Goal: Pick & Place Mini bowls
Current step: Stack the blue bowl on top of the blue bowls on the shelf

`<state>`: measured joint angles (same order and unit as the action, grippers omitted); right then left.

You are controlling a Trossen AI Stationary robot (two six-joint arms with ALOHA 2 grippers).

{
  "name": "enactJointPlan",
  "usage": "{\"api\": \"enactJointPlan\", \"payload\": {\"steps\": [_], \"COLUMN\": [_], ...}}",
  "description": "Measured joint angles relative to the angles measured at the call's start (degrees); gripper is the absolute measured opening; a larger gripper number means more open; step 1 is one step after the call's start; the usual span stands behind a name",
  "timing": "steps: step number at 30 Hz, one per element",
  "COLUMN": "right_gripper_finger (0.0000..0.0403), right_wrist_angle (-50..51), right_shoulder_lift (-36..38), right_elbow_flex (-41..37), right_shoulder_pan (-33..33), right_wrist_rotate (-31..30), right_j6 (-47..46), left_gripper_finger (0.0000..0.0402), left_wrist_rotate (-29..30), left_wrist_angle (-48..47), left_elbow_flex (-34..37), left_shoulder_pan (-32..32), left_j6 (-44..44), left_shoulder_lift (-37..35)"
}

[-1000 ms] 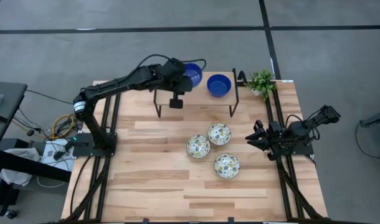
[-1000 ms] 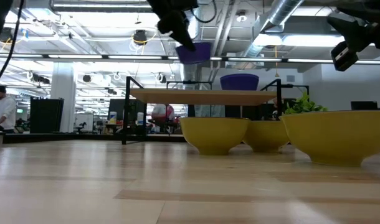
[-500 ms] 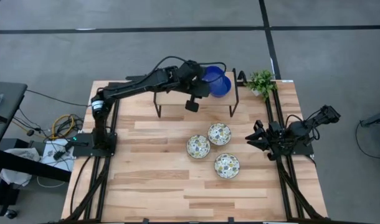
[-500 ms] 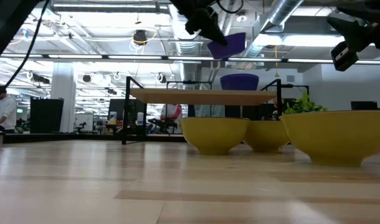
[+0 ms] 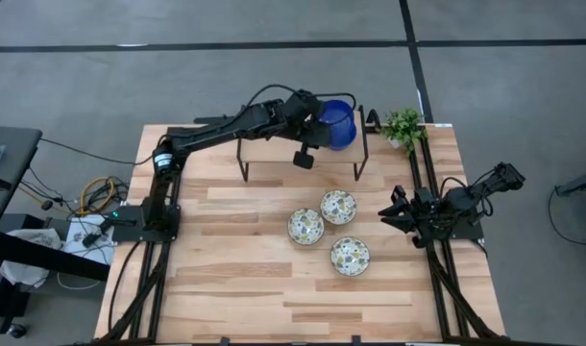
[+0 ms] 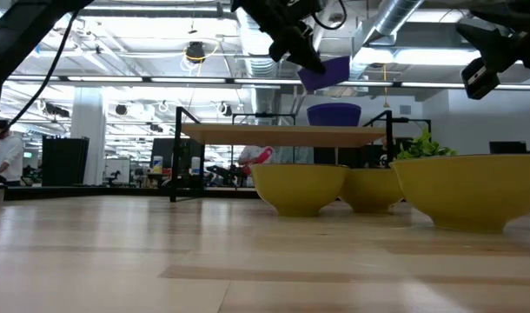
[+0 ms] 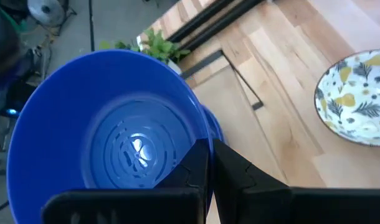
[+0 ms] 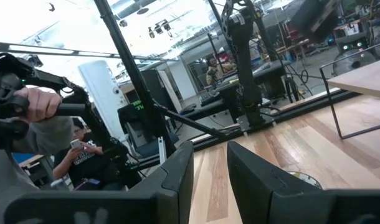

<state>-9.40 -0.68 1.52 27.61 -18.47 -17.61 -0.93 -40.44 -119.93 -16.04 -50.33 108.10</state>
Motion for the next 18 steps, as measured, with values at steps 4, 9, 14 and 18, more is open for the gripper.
{"api": "enactJointPlan", "payload": {"steps": [4, 9, 14, 18], "right_gripper_finger": [0.0087, 0.0087, 0.0087, 0.0087], "right_wrist_angle": [-0.01, -0.01, -0.03, -0.03], "right_shoulder_lift": [0.01, 0.01, 0.0, 0.01], "right_elbow_flex": [0.0, 0.0, -0.02, -0.02], "right_shoulder_pan": [0.0, -0.01, -0.01, -0.01], "right_wrist_rotate": [0.01, 0.08, 0.1, 0.12], "right_j6": [-0.07, -0.44, -0.46, -0.46], "left_gripper_finger": [0.0008, 0.0008, 0.0008, 0.0008], "left_wrist_rotate": [0.39, -0.13, -0.3, -0.15], "left_wrist_angle": [0.14, 0.82, 1.1, 1.85], "left_elbow_flex": [0.04, 0.08, 0.08, 0.08], "left_shoulder_pan": [-0.63, -0.74, -0.85, -0.91], "left_j6": [0.9, 1.06, 1.05, 1.08], "left_shoulder_lift": [0.38, 1.16, 2.86, 3.57]}}
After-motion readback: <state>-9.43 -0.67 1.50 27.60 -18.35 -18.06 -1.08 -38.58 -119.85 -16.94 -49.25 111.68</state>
